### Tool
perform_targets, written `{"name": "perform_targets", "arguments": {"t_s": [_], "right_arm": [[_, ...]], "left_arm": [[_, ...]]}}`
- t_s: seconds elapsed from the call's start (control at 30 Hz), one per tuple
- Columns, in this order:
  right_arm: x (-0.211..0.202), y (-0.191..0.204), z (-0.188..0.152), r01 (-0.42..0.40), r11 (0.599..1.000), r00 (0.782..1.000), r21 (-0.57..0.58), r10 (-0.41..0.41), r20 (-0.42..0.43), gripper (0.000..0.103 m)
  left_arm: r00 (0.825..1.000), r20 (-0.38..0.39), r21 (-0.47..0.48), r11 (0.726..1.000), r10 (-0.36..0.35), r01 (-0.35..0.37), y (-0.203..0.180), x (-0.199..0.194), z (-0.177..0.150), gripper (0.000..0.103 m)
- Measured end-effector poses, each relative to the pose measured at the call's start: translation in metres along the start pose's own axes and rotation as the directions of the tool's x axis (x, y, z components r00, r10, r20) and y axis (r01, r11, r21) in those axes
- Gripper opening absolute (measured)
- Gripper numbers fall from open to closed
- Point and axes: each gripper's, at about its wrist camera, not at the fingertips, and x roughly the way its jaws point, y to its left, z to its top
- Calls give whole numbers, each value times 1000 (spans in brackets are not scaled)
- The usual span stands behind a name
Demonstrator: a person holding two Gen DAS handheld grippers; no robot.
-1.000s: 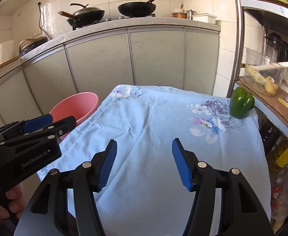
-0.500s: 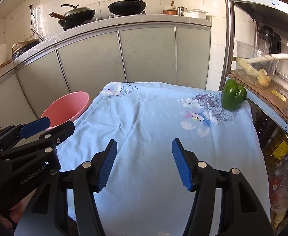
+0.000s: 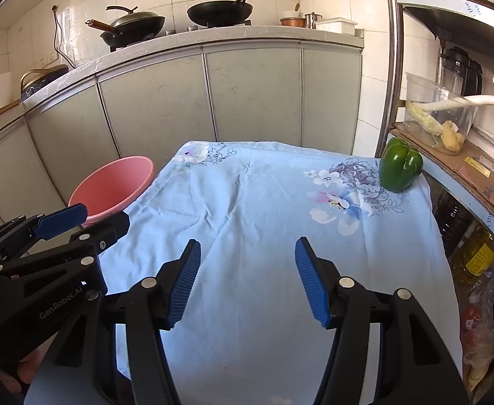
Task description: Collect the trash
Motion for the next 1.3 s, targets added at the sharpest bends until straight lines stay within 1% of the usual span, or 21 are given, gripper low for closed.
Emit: {"name": "perform_targets", "arguments": {"t_s": [1.3], "right_arm": [[-2, 2, 2, 5, 1000, 1000, -13, -5, 5, 59]], "left_arm": [[1000, 8, 1, 1000, -2, 2, 2, -4, -1, 54]]}}
